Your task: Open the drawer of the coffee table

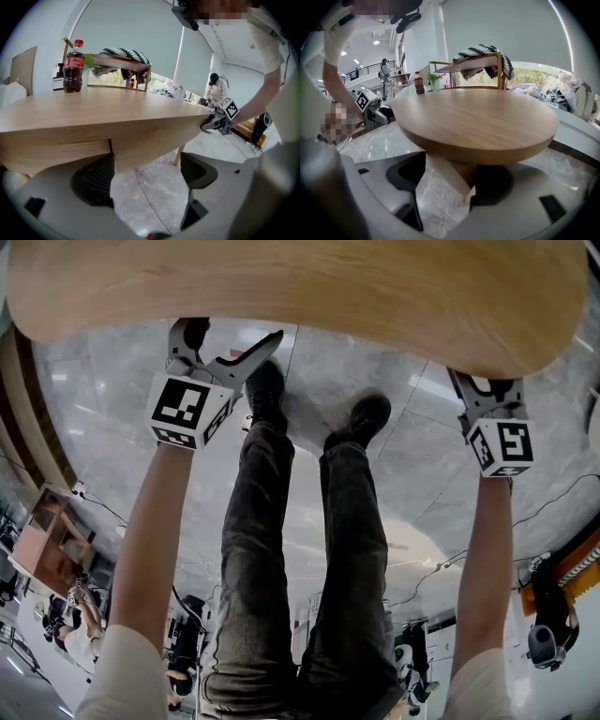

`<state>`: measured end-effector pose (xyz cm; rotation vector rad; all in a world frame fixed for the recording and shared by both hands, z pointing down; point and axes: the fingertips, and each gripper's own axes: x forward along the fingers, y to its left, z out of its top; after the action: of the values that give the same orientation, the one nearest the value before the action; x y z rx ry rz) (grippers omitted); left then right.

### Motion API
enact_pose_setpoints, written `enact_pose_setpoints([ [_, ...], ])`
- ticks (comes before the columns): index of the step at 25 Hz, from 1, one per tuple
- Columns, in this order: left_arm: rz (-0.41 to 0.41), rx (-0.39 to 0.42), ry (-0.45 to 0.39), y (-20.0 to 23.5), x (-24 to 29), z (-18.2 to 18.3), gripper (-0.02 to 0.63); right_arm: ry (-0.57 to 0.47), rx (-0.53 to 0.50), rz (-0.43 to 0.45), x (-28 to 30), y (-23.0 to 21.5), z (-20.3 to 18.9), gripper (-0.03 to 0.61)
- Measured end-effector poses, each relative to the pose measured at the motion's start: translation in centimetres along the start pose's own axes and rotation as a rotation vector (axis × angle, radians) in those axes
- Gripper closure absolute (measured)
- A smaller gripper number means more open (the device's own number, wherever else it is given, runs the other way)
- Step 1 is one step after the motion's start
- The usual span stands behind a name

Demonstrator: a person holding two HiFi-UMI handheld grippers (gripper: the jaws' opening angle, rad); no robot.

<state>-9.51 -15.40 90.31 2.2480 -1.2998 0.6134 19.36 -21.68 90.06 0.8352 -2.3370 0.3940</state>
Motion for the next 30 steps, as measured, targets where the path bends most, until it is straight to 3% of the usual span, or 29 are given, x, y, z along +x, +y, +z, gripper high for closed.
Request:
enact_pose_setpoints([
  [30,0.007,-0.043,0.077,-3.6,-4.4,-4.3,0.178,0.058,0.051,0.014,-3.3,5.3,-3.9,0.256],
])
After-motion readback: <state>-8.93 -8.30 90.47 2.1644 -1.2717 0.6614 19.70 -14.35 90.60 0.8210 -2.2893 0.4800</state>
